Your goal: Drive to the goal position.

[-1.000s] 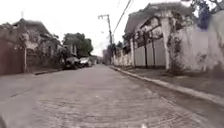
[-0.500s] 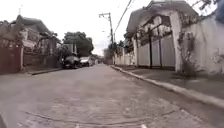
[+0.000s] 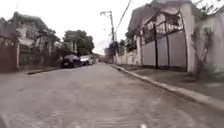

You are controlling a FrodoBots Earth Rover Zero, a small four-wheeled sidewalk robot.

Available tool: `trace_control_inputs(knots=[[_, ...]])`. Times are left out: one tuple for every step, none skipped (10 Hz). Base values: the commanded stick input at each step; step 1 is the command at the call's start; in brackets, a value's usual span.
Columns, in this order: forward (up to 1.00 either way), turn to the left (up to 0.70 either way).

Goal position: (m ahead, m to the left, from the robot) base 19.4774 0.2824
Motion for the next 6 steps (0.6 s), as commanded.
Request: trace_control_inputs(knots=[[1.00,0.00],[1.00,0.00],[1.00,0.00],[1.00,0.00],[1.00,0.00],[1.00,0.00]])
